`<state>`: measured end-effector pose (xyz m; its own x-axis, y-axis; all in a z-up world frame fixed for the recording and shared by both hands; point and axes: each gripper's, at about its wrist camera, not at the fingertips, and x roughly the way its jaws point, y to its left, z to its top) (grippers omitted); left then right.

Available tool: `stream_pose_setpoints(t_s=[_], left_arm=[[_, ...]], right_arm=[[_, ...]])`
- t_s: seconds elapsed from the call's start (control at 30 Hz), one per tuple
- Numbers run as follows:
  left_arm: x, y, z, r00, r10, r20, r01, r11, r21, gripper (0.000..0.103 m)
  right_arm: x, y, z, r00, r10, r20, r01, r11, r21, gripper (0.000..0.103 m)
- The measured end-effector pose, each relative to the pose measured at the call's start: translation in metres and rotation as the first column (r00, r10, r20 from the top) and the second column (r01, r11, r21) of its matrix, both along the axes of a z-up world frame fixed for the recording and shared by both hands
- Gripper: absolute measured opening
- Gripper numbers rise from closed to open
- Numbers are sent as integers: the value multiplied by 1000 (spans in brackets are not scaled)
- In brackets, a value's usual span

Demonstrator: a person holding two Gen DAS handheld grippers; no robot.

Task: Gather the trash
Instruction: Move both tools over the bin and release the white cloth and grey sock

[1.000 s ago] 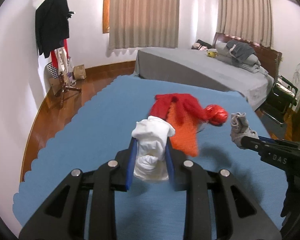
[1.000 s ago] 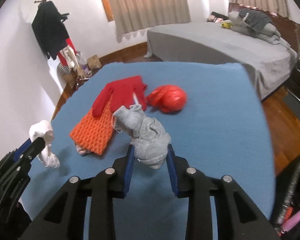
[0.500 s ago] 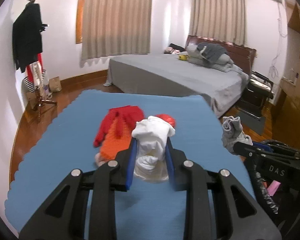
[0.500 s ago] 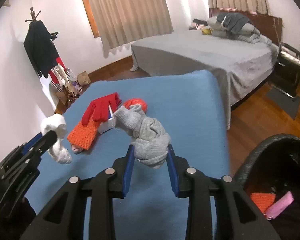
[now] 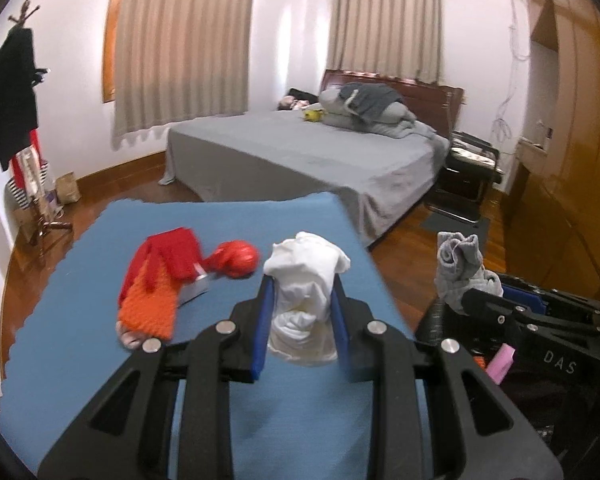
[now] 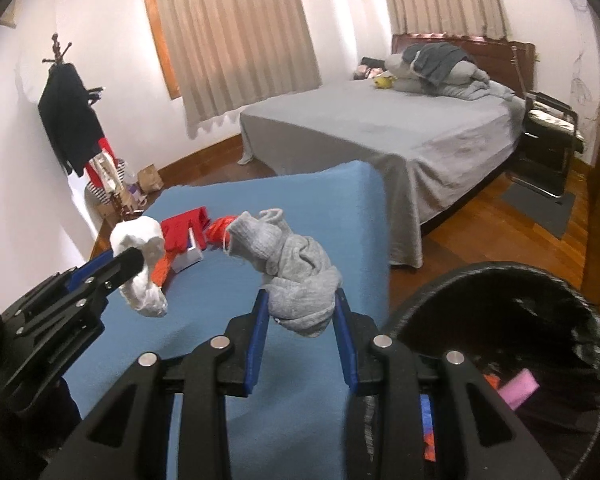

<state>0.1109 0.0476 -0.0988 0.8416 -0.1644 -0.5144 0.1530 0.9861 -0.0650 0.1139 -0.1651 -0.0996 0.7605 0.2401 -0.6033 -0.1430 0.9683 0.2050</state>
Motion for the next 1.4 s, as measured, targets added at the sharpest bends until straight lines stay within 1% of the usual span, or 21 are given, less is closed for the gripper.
stream_pose_setpoints(t_s=[0.13,0.43,0.77,1.0,1.27,1.4], left_arm=[[-8,-23,8,998,-53,19,53,999,4,26],[-22,-68,19,986,-159,47,159,987,10,27],[-30,-99,19,967,-249,59,249,968,17,27],[-29,-123,7,950,-310,40,309,951,17,27],[-21,-156,-10,921,-389,-2,389,921,3,27],[-15,-173,-17,908,-418,-15,418,908,1,27]], right_arm=[[-12,-23,7,999,-46,15,46,999,5,32],[-33,-56,16,990,-129,48,130,991,-14,32],[-51,-96,10,974,-225,37,226,974,-18,32],[-62,-130,-4,954,-299,10,299,954,-25,32],[-68,-157,-19,930,-366,-23,365,930,-44,32],[-72,-172,-30,916,-399,-45,398,917,-38,32]])
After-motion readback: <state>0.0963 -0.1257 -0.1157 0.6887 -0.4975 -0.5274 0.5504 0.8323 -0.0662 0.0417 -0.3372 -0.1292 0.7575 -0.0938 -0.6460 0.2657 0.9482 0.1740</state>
